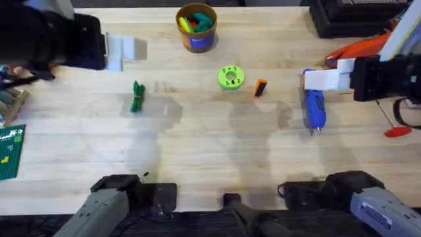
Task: Pick up the gripper from the table and insert it into the empty holder that is missing its gripper. Then pick up a screw, insert it into the mounting hole, and use the screwdriver to tighten it. Finally, clean up the table by picking up the vegetable and placing it into the bucket.
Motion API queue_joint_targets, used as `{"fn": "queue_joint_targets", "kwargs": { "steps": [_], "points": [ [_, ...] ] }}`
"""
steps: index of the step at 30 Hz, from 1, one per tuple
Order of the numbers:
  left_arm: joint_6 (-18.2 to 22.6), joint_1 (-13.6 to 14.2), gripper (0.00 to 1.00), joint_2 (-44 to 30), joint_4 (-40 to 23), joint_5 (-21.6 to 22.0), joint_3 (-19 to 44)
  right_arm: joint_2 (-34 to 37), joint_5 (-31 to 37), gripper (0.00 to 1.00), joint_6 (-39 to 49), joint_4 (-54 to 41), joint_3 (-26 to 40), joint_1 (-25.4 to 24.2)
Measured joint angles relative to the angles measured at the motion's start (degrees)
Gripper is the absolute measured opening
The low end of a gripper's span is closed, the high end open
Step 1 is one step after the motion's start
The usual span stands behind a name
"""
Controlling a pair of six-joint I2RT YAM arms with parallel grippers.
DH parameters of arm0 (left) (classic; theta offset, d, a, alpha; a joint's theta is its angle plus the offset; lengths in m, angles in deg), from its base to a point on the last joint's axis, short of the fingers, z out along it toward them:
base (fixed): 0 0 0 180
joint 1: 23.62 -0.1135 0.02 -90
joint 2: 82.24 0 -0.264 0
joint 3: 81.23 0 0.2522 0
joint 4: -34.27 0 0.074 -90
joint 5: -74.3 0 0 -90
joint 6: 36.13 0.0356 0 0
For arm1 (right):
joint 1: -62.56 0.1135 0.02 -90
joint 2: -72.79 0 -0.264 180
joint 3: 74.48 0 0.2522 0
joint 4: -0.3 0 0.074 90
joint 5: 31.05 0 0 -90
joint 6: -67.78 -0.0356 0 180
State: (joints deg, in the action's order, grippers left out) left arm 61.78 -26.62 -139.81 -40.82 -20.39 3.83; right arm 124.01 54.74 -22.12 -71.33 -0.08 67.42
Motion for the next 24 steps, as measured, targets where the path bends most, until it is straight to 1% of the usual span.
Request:
{"fn": "queue_joint_targets", "kwargs": {
  "steps": [2, 7, 11, 15, 24],
  "points": [
    [0.0, 0.6, 0.986, 2.5, 3.3, -0.1, -3.1, 0.0, 0.0, 0.992, 0.0, 0.0, 0.0, 0.0],
    [0.0, 1.6, 0.985, 10.0, 14.1, -0.2, -12.7, 0.0, 0.0, 0.992, 0.0, 0.0, 0.0, 0.0],
    [0.0, 1.7, 0.985, 16.0, 22.8, -0.2, -21.0, 0.0, 0.0, 0.992, 0.0, 0.0, 0.0, 0.0],
    [0.0, 1.7, 0.986, 21.3, 30.0, -0.4, -28.6, 0.0, 0.0, 0.992, 0.0, 0.0, 0.0, 0.0],
    [0.0, 1.7, 0.985, 33.8, 48.8, -2.8, -45.4, 0.0, 0.0, 0.992, 0.0, 0.0, 0.0, 0.0]
  ]
}}
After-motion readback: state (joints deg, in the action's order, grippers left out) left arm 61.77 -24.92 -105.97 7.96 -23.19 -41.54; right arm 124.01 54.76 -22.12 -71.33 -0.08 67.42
